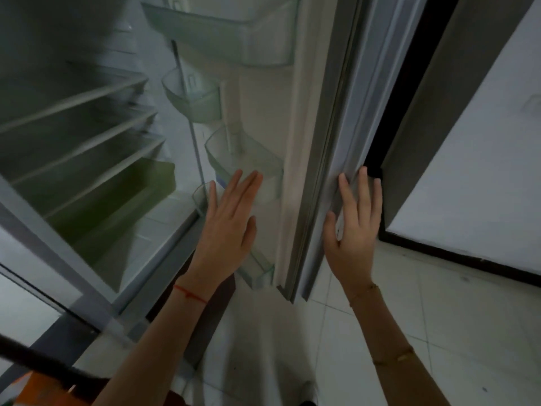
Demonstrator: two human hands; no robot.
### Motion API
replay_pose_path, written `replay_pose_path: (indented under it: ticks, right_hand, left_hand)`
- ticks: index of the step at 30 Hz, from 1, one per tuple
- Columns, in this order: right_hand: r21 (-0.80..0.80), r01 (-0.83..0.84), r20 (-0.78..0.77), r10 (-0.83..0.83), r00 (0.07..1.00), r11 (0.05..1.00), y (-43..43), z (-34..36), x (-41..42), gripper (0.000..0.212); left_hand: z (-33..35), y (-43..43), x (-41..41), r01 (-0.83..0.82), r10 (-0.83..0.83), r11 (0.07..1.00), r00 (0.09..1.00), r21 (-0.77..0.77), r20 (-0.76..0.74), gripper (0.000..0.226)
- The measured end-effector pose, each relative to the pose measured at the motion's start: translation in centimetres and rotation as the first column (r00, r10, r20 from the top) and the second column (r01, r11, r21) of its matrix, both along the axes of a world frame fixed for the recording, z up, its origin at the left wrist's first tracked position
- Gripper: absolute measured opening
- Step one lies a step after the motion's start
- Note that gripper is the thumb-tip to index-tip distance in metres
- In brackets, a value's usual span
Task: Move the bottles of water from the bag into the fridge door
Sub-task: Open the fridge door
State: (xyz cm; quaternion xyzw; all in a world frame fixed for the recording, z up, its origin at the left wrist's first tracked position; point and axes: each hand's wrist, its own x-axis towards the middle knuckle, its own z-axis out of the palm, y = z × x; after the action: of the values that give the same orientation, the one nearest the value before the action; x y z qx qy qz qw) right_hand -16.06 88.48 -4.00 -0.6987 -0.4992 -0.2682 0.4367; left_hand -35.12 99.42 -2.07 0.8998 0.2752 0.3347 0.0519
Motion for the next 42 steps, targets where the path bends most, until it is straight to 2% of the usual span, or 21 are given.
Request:
replay_pose_path:
  ticks: [6, 14, 18, 26, 33, 42]
  right_hand:
    - [-0.003, 0.035, -0.032, -0.035, 0.999, 0.999, 0.4, 0.3, 4.2, 0.054]
    - [-0.064, -0.034, -0.123, 0.026, 0.992, 0.997, 1.9, 0.7, 10.7, 0.058]
    - [-0.108, -0.058, -0.143, 0.042, 0.989, 0.992, 2.8, 1.1, 14.2, 0.059]
    - [-0.181, -0.197, -0.187, 0.163, 0.969, 0.963, 5.1, 1.6, 21.1, 0.06]
    - [-0.17, -0.32, -0.213, 0.282, 0.935, 0.932, 7.7, 1.7, 25.7, 0.066]
    - [-0.216, -0.344, -0.204, 0.302, 0.931, 0.914, 10.9, 2.3, 30.8, 0.066]
  left_hand:
    - [0.2, 0.3, 4.0, 0.034, -0.033, 0.999, 0.999, 0.04, -0.018, 0.067]
    - [-0.1, 0.8, 10.2, 0.036, -0.034, 0.995, 0.999, 0.09, -0.022, 0.067]
    - [0.0, 1.2, 13.4, -0.006, 0.016, 0.993, 0.997, 0.122, -0.081, 0.071]
    - [0.0, 1.8, 19.6, -0.081, 0.1, 0.986, 0.987, 0.143, -0.128, 0.078]
    - [0.2, 2.6, 23.6, -0.097, 0.118, 0.984, 0.983, 0.152, -0.14, 0.078]
    - [0.3, 4.8, 27.8, -0.111, 0.132, 0.979, 0.985, 0.173, -0.112, 0.08]
